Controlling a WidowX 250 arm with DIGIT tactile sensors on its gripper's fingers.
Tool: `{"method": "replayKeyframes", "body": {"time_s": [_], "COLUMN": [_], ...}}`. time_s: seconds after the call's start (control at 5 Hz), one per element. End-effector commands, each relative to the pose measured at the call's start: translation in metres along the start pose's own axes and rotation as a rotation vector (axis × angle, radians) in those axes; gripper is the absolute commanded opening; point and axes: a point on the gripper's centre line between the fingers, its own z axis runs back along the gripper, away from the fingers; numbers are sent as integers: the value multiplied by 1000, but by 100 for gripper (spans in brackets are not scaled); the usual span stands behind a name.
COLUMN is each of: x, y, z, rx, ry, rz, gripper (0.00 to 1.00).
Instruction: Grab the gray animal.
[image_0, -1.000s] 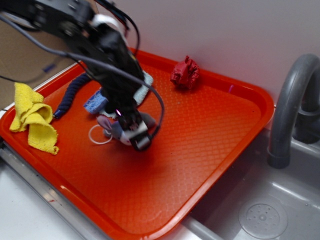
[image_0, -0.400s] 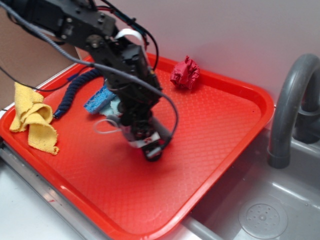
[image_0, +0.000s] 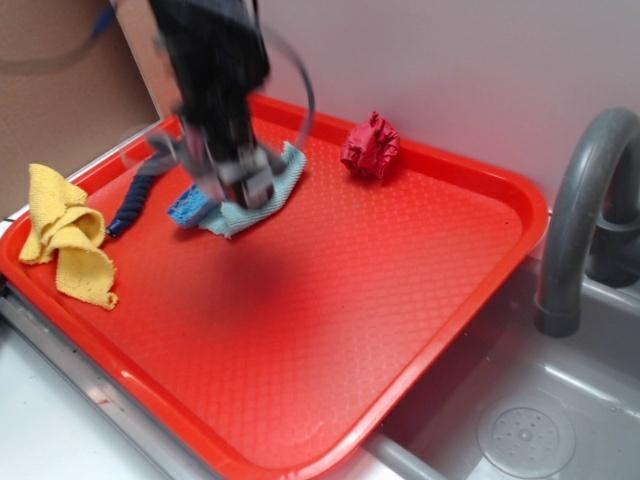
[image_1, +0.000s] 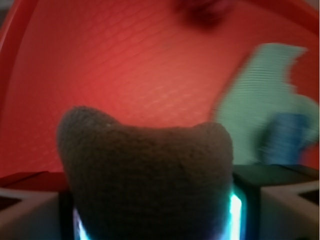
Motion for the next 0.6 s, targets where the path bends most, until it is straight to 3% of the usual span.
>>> {"method": "replayKeyframes", "body": {"time_s": [0.0, 0.2, 0.4], "x": [-45, -66, -52], "y": [60, 83, 90], "z": [114, 140, 134], "rx": [10, 62, 29], "ry": [-101, -140, -90], "rz": [223, 308, 146], "gripper": [0, 0, 22]}}
